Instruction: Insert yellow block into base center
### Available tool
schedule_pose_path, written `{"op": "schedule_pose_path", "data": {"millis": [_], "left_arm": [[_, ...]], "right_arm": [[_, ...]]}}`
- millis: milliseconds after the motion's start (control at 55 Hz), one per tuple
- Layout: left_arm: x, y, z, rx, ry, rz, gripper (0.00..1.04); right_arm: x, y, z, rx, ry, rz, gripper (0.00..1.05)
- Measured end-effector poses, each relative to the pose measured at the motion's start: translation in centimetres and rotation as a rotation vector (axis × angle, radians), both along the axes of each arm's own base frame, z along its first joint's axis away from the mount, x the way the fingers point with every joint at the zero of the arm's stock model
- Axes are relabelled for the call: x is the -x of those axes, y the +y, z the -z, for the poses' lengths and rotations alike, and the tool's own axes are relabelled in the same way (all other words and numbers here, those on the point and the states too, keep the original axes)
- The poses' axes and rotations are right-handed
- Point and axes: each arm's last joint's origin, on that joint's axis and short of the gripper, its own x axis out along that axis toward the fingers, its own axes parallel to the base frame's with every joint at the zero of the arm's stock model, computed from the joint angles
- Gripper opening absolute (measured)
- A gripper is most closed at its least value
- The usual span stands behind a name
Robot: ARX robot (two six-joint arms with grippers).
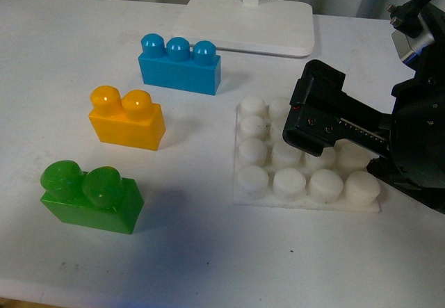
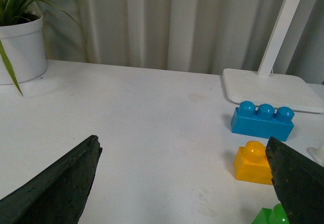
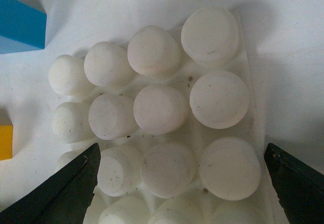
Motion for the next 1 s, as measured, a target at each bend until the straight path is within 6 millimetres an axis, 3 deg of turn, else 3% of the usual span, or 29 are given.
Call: {"op": "schedule_pose_path", "data": {"millis": [364,527,745,1000], "left_arm": [[0.0,0.0,0.0,0.0,0.0,0.0,0.98],[0.0,0.0,0.0,0.0,0.0,0.0,0.98],[0.0,0.0,0.0,0.0,0.0,0.0,0.98],[0.0,0.0,0.0,0.0,0.0,0.0,0.98]], "right_arm": [[0.4,-1.3,-0.5,-0.032,0.014,-0.006,0.96],[0.7,-2.4,-1.9,-0.07,-0.036,-0.056,0.96],[3.6,-5.4,-7.1,0.094,-0.455,-0.212,0.96],[6.9,-10.1,-8.2,0.206,-0.694,-0.086,0.96]]}}
